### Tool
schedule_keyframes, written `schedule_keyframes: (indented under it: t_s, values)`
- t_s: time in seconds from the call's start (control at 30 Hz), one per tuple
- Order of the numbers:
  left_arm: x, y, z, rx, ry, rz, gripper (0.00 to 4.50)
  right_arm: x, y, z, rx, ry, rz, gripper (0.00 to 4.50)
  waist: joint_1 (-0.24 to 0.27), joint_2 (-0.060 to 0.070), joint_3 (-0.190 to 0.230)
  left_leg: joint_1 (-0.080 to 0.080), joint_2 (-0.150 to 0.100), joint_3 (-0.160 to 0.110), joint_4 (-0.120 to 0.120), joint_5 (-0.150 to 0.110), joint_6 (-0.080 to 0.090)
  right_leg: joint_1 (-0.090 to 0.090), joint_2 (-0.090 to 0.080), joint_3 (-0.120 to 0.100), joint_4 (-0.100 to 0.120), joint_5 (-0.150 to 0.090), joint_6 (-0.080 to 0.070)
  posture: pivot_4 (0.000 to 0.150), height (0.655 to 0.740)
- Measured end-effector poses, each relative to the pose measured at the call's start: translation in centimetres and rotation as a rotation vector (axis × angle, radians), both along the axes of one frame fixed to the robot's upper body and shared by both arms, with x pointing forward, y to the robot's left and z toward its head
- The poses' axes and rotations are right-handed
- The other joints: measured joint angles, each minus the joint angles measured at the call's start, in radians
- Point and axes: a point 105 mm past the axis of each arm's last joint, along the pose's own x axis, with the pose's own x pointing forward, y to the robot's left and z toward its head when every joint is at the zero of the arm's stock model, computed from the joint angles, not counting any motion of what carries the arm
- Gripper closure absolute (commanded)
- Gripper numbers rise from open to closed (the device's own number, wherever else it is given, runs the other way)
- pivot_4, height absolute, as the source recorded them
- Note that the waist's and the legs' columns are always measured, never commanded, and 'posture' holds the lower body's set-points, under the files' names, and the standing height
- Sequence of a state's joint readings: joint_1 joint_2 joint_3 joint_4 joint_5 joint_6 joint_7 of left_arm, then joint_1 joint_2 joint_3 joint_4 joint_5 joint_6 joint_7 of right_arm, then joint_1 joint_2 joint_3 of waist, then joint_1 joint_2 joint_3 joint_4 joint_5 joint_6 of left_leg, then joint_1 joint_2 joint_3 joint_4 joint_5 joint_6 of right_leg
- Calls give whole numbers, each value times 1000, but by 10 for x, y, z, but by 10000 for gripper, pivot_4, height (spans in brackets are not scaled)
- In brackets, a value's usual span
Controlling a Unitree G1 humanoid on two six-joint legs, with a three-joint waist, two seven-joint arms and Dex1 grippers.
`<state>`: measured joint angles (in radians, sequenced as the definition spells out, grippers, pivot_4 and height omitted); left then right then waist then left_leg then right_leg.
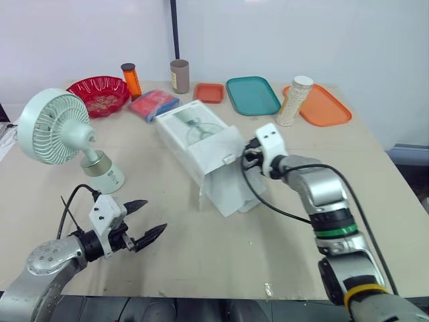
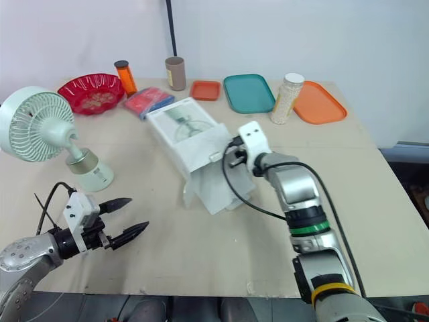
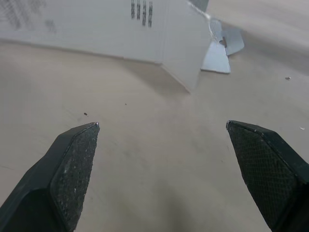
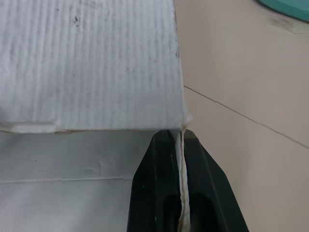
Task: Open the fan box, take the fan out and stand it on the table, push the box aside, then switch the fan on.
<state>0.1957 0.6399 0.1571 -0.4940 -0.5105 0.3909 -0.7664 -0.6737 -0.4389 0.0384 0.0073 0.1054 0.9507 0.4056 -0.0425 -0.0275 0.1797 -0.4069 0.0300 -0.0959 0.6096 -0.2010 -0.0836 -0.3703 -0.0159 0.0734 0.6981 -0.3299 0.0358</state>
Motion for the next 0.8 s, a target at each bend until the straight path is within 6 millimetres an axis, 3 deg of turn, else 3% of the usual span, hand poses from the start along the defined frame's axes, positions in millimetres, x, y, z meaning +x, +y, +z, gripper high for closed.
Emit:
schedule_keyframes:
  t_s: [0.1,0.23,0.33,0.6,0.8]
  values:
    - [3,-3,1,-5,-2,-28,0,-14,-29,-2,5,19,-100,44586,-3,0,0,0,0,0,0,0,0,0,0,0,0,0,0,1500,7400]
    - [8,-5,3,-8,-11,-44,0,-26,-47,-3,0,33,-166,44586,-6,0,0,1,1,0,0,0,0,0,1,1,1,0,-1,1500,7400]
    - [18,-3,6,-7,-20,-68,0,-52,-78,-6,-1,62,-282,44586,0,1,0,1,0,0,0,0,0,0,1,0,0,0,0,1500,7400]
    - [42,-8,4,3,-30,-145,0,-93,-139,-8,16,102,-540,44586,-5,1,0,1,0,0,-1,0,0,0,1,1,0,0,1,1500,7400]
    - [47,-7,-1,9,-30,-172,0,-106,-161,-5,26,85,-653,44586,-6,2,0,1,-1,1,-1,0,0,0,1,1,0,0,1,1500,7400]
